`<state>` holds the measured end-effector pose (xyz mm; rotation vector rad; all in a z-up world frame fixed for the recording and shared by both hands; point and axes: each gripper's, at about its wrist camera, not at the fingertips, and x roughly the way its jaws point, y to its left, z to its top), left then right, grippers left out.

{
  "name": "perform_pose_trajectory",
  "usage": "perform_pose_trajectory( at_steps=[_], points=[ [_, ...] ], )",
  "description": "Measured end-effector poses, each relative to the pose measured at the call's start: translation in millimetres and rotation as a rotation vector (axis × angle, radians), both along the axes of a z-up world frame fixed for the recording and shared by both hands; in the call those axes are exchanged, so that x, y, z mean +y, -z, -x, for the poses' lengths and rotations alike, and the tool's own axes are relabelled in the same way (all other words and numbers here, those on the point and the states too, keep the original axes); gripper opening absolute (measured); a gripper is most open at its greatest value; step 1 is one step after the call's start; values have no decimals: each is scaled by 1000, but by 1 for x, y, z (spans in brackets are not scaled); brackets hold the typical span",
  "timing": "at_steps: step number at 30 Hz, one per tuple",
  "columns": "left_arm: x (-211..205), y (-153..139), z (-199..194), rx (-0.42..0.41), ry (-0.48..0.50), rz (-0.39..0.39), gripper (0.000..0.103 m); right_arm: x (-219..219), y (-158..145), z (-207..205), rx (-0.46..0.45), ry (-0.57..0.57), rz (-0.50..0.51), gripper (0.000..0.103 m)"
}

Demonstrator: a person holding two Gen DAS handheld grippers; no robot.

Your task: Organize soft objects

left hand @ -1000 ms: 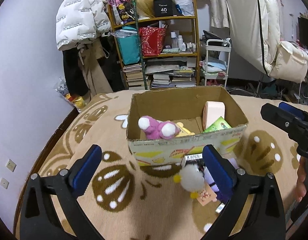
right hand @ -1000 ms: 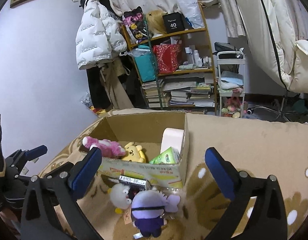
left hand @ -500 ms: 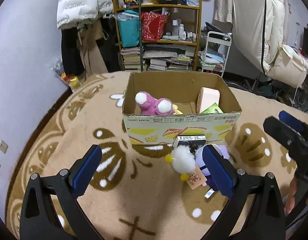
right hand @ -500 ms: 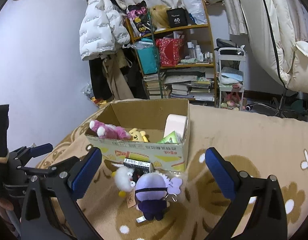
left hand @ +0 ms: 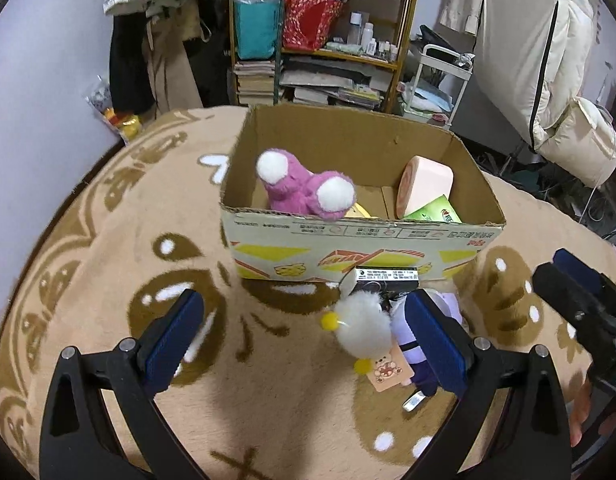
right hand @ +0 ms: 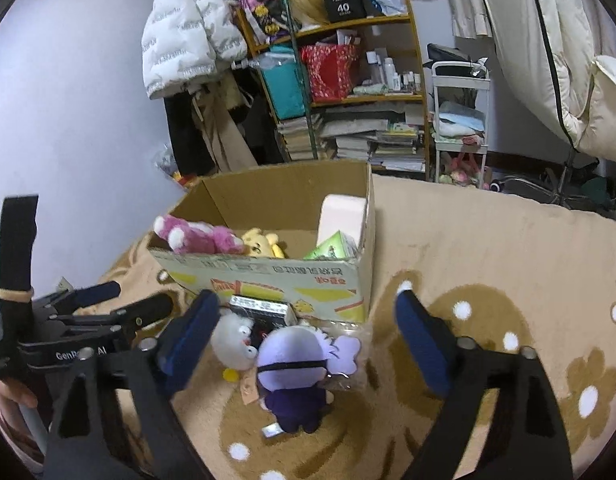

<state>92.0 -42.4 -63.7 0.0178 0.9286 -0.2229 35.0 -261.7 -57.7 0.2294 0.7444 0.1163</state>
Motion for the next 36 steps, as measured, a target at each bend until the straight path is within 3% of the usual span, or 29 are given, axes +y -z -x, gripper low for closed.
perform_pose_trajectory(
  at_steps=[18,21,23,27,36],
  points=[
    [-17,36,-26,160,59,43,100,8,57,-23,253,-29,-2,92],
    [-21,42,-27,183,66,32,100,11,65,-26,281,-37,-4,94],
    [-23,47,-29,200,66,30,100,13,70,-29,302,-43,4,101],
    [-28,57,-31,214,60,-10,100,16,78,-36,330,-56,12,101],
    [-34,77,-38,265,46,-21,100,29,94,-43,369,-84,65,102]
  ],
)
